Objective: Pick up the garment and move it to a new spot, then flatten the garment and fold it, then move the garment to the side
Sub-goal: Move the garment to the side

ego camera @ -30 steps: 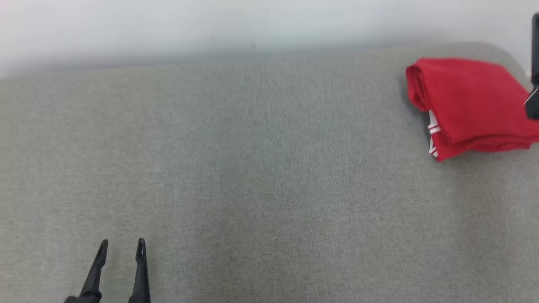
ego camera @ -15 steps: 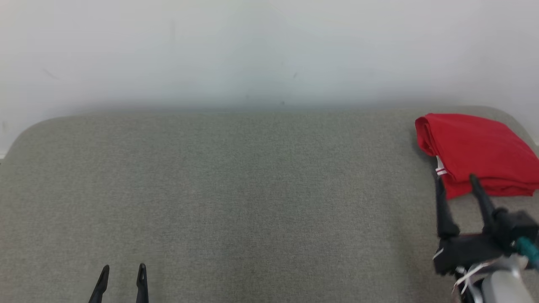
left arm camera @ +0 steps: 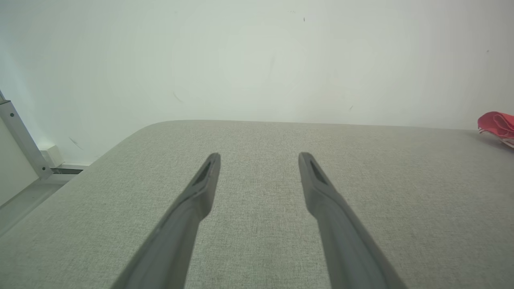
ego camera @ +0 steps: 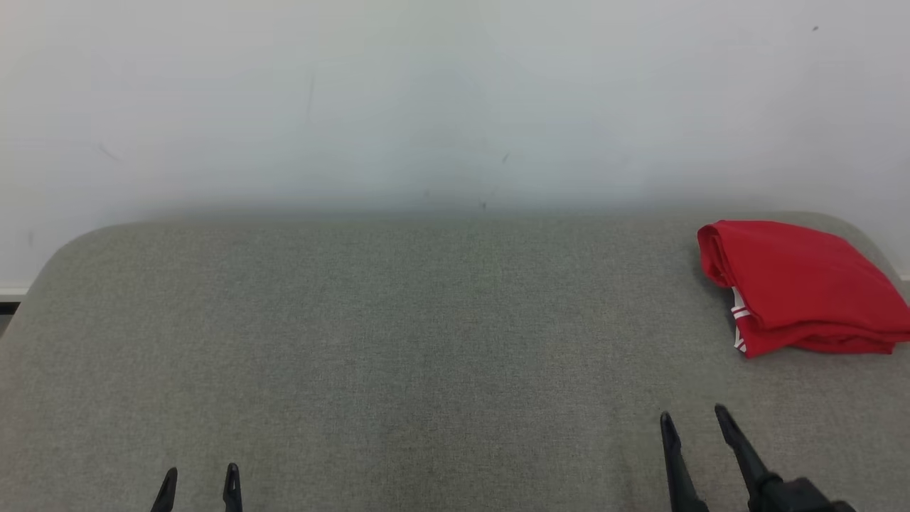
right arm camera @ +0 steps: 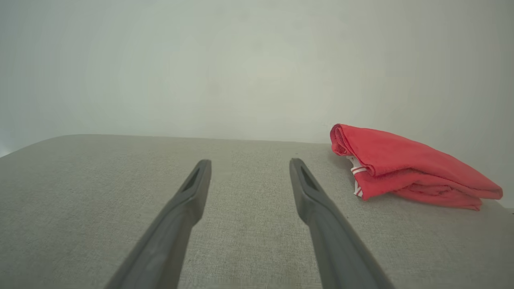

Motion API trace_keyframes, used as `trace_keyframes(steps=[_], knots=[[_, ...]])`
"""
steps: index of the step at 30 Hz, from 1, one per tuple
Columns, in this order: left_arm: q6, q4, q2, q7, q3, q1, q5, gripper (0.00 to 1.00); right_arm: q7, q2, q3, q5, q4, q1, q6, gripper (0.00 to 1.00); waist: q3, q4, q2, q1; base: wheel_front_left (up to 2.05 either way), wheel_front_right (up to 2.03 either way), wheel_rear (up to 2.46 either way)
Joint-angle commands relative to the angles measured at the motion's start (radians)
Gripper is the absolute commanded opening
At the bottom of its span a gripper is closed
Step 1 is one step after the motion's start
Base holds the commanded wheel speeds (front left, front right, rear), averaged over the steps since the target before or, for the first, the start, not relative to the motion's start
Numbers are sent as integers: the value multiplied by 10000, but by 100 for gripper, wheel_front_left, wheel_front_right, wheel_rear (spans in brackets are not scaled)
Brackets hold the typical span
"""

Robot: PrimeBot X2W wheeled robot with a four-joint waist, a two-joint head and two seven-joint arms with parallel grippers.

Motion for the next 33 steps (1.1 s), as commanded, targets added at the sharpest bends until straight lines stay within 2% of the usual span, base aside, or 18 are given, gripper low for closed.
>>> trace_keyframes(steps=[1, 9, 17, 33], knots=[[11, 19, -21, -24, -1, 122, -36, 100, -6, 38, -1, -52, 7, 149, -20, 100, -54, -19, 0, 1, 0, 0, 0], [11, -25, -63, -24, -64, 394, -115, 100, -7, 168, -88, -71, 215, 664, -20, 100, -275, -103, 0, 1, 0, 0, 0], [11, 84, -67, -24, -53, 548, -337, 100, -6, 178, -71, 534, 316, 774, -20, 100, -407, -128, 0, 1, 0, 0, 0], [11, 141, 20, -24, -357, 589, -585, 100, -8, 180, 125, 721, 426, 746, -20, 100, -463, -154, 0, 1, 0, 0, 0]])
